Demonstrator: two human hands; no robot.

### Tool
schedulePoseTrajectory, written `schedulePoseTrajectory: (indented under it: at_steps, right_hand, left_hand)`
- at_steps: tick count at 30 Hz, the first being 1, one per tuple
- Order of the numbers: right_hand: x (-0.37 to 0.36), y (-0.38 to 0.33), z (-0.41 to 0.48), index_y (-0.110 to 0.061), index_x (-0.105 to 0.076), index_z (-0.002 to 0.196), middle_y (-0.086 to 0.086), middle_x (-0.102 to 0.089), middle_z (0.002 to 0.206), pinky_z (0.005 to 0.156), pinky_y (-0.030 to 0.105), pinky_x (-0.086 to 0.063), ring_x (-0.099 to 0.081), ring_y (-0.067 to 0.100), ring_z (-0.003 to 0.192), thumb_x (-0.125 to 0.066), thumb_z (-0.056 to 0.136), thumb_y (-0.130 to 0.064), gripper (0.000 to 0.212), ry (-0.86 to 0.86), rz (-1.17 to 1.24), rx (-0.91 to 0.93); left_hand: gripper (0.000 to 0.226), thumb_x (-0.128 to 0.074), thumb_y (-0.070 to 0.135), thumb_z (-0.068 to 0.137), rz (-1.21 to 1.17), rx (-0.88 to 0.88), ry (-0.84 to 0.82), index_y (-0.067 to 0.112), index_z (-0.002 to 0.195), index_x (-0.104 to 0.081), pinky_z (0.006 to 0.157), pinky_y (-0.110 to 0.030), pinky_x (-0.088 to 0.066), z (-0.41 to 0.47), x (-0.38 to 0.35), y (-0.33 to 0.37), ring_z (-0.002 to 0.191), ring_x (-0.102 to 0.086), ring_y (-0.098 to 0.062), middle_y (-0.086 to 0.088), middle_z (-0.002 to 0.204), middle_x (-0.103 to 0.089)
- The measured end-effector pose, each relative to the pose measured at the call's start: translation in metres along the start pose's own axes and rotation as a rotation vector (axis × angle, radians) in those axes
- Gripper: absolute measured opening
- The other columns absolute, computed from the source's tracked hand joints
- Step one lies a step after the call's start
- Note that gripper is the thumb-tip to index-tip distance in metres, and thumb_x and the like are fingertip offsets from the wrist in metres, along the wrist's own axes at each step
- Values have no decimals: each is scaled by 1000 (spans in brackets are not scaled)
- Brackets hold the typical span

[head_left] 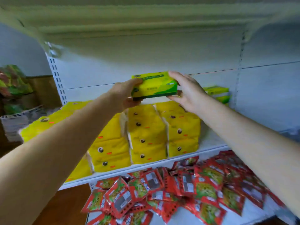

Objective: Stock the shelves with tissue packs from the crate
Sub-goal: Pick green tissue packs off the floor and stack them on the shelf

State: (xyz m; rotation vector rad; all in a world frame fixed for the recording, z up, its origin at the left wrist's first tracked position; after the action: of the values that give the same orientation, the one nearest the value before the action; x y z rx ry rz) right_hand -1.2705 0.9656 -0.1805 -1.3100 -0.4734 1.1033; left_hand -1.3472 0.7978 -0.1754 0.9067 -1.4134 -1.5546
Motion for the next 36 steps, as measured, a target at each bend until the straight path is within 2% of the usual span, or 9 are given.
schedulePoseTrajectory:
  at_steps: [2, 6, 9, 12, 16, 22, 29, 33, 36]
  right_hand:
    - [44, 1, 6, -26, -57, 90, 4, -54, 125, 73, 36, -56, -52, 26, 117, -65, 85, -27, 10, 17, 50, -7]
    - [134, 13, 19, -26, -54, 98, 5, -48, 132, 63, 30, -53, -47, 30, 122, -64, 87, -17, 18, 217, 59, -13]
    - [189, 24, 28, -23, -52, 109, 5, -46, 135, 60, 27, -50, -46, 29, 124, -62, 88, -15, 24, 317, 67, -29]
    - [235, 43, 37, -18, -50, 120, 8, -46, 137, 62, 27, -49, -47, 29, 124, -60, 89, -16, 32, 388, 73, -61]
    - [267, 82, 48, -15, -47, 127, 9, -45, 138, 76, 33, -46, -46, 26, 124, -59, 90, -16, 39, 441, -6, -105]
    - [262, 125, 75, -17, -49, 129, 5, -44, 137, 82, 35, -47, -44, 18, 109, -53, 94, -18, 35, 397, -221, -87]
    - [260, 130, 93, -22, -37, 140, 11, -34, 146, 106, 39, -33, -31, 31, 134, -59, 88, -41, 59, 237, -847, -70]
    - [250, 129, 86, -26, -41, 138, 6, -13, 153, 114, 40, -21, -13, 27, 141, -73, 75, -42, 72, 20, -959, -72]
    - [249, 136, 85, -23, -43, 138, 7, -11, 152, 112, 35, -21, -14, 26, 141, -75, 74, -37, 72, 1, -1034, -61]
  left_hand:
    - [34, -63, 28, 88, 44, 14, -77, 9, 110, -47, 46, -20, -52, 8, -55, -4, 61, -58, -19, -7, 84, -50]
    - [42, -56, 37, 92, 237, -3, -203, 6, 118, -48, 56, -26, -54, 17, -139, -21, 70, -60, -20, -10, 95, -55]
    - [41, -45, 39, 96, 566, -153, -175, 2, 107, -57, 75, -30, -43, 37, -167, -29, 93, -58, -31, -14, 100, -56]
    - [38, -49, 39, 94, 954, -274, -129, 3, 99, -61, 76, -29, -37, 55, -178, -39, 107, -55, -35, -15, 101, -59]
    - [43, -46, 34, 97, 1196, -181, -227, 5, 129, -52, 80, -25, -34, 64, -191, -64, 115, -50, -29, -16, 133, -51]
    - [48, -37, 42, 98, 1336, -163, -259, 10, 132, -52, 99, -31, -36, 78, -200, -90, 125, -45, -30, -14, 138, -48]
    - [49, -32, 45, 98, 1376, -201, -234, 14, 132, -50, 101, -36, -34, 81, -199, -97, 125, -44, -31, -14, 138, -48]
    - [51, -30, 47, 98, 1384, -185, -243, 16, 135, -47, 102, -36, -34, 80, -198, -98, 127, -43, -31, -13, 140, -46]
    - [52, -30, 48, 98, 1383, -170, -245, 17, 137, -45, 101, -35, -34, 79, -198, -98, 127, -42, -30, -12, 141, -45]
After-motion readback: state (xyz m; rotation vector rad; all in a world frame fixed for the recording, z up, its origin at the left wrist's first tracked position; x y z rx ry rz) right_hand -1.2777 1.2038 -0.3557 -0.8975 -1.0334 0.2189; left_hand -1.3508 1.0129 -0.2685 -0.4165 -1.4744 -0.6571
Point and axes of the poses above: each hand's wrist, its own z-axis towards the middle knuckle, its own x-axis out of the back of the hand, y = z × x, the point moved 8 cm from there along z, towards the middle knuckle
